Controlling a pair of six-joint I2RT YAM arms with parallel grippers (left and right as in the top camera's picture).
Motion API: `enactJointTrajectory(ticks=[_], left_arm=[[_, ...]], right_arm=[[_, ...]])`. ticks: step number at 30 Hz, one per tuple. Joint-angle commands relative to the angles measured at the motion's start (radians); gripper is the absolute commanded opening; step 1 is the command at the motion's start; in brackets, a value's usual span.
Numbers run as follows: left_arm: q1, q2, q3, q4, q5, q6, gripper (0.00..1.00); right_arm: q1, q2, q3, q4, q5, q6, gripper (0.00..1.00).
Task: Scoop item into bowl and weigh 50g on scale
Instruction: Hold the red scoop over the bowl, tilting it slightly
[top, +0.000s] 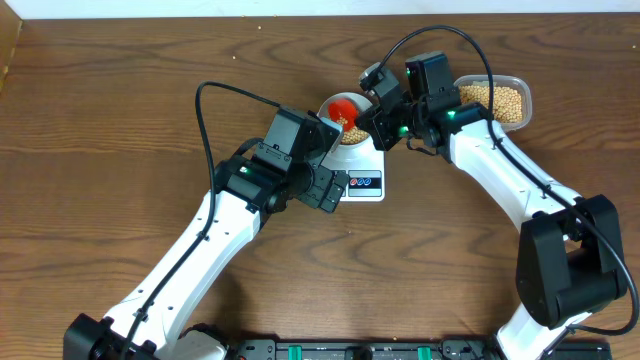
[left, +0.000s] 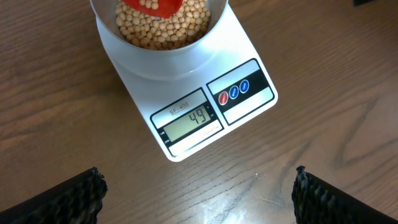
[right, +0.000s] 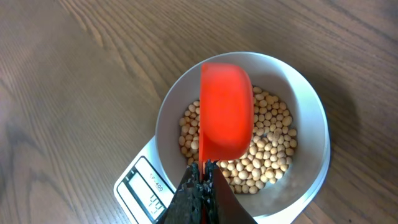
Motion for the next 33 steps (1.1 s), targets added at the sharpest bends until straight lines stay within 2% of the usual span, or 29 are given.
enactJointTrajectory(ticks=[1, 15, 27, 33], left_arm=[[0.005, -0.009, 0.001, 0.0, 0.009, 0.007, 0.98], [0.005, -0.009, 0.001, 0.0, 0.009, 0.006, 0.98], [0.005, -0.009, 0.001, 0.0, 0.009, 0.006, 0.98], [0.005, -0.009, 0.001, 0.0, 0.009, 0.006, 0.98]], right_arm=[[-0.005, -0.031, 0.0, 0.003, 0.018, 0.003, 0.01], [0.0, -0.061, 0.0, -0.005, 0.103, -0.073, 0.01], [0.037, -0.061, 0.0, -0.013, 0.159, -0.219, 0.01], [0.037, -0.061, 0.0, -0.013, 0.159, -0.222, 0.01]])
